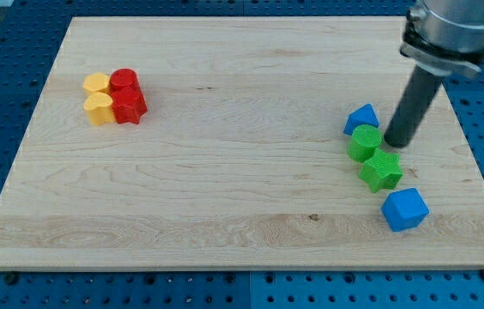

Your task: Slightly push the green star towards left

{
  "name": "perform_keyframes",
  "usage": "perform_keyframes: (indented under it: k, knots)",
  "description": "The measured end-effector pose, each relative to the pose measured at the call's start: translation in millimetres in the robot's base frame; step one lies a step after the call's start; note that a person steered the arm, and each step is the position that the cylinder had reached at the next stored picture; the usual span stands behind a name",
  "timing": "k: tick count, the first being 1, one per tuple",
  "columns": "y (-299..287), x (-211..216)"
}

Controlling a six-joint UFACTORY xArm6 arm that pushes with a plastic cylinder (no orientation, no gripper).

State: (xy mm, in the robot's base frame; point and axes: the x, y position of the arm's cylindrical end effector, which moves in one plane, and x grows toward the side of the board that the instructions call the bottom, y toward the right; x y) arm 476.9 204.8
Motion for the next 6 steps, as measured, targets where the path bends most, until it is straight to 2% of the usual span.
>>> perform_keyframes:
  k: [1, 2, 4, 6]
  knots:
    - [6, 33]
    - [6, 46]
    - [-34, 46]
    - [-9, 65]
